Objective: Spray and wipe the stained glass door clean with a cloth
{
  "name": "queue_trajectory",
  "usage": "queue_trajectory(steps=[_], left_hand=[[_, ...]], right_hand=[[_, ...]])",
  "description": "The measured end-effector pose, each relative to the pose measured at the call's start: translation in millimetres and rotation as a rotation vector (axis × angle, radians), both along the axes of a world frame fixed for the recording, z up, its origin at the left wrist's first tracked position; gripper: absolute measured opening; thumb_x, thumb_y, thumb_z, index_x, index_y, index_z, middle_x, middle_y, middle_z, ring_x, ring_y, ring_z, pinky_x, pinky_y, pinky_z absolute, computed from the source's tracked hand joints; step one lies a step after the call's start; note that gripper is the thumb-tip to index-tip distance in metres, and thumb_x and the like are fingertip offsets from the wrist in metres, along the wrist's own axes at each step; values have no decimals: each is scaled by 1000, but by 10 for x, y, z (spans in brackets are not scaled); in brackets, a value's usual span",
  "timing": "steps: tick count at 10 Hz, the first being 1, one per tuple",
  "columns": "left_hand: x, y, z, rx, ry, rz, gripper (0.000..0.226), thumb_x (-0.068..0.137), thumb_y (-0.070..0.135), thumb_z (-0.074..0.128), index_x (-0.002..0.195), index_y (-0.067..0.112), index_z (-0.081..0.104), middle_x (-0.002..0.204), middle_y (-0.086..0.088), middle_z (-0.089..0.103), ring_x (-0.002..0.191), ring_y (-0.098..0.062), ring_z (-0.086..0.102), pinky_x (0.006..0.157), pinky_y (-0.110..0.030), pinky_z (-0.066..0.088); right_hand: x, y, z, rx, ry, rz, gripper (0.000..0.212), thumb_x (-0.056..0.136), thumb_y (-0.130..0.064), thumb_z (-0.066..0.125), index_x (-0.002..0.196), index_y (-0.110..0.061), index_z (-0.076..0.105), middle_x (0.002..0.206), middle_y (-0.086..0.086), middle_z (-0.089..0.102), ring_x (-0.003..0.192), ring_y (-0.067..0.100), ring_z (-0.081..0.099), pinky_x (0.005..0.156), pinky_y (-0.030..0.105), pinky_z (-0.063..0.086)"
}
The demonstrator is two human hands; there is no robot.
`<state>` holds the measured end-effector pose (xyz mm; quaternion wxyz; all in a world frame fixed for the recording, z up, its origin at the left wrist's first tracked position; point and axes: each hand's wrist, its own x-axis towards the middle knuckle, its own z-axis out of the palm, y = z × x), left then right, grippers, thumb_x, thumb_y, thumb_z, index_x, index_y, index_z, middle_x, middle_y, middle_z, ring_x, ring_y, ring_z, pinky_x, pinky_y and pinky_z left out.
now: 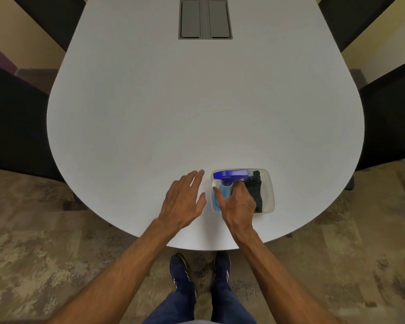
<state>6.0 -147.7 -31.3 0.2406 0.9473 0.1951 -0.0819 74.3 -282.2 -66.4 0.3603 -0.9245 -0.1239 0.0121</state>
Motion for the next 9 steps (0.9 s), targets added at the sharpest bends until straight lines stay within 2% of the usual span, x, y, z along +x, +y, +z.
queue_trajectory(steps=[2,4,5,6,7,8,9], left_hand=[[23,3,1,5,4,7,67,101,43,45,158,23,15,167,-2,20,153,-23,23,124,-39,19],[15,-24,14,0,-19,5,67,101,39,47,158,21,17,166,-4,22,152,-24,25,123,-40,21],[15,-26,41,14,-45,-1,66,101,37,48,158,20,18,165,-6,25,151,-24,28,123,-41,23],[45,15,95,27,-107,-5,65,100,33,52,157,17,24,162,-8,32,148,-26,33,121,-42,29],[45,58,123,67,-149,-13,65,98,30,56,155,13,30,158,-11,38,145,-29,39,118,-43,32],[124,180,216,154,-241,-26,68,94,27,60,154,9,32,157,-16,40,144,-32,40,117,-44,32],[237,280,355,185,-293,-33,76,95,33,56,158,14,19,164,-12,26,152,-29,26,122,-43,21]], right_hand=[[-20,-34,-34,11,73,24,65,85,-44,78,131,-5,55,118,17,69,99,33,70,85,31,49],[-50,-137,16,-90,194,65,74,87,-62,65,143,-18,44,133,7,61,116,26,63,97,41,52],[-65,-267,47,-77,130,100,67,87,-58,58,140,-18,47,128,6,63,111,24,64,91,36,52],[102,-553,135,-165,39,151,46,93,-34,58,135,-15,53,126,7,64,107,25,64,84,30,48],[278,-733,224,-211,43,181,45,96,-27,53,138,-12,53,131,12,62,112,29,63,92,37,50],[601,-826,432,-221,-19,197,53,101,-31,44,147,-7,46,147,17,54,134,34,52,115,48,38],[853,-770,640,-256,-79,246,62,101,-36,33,157,-9,33,161,15,38,150,31,34,125,50,23]])
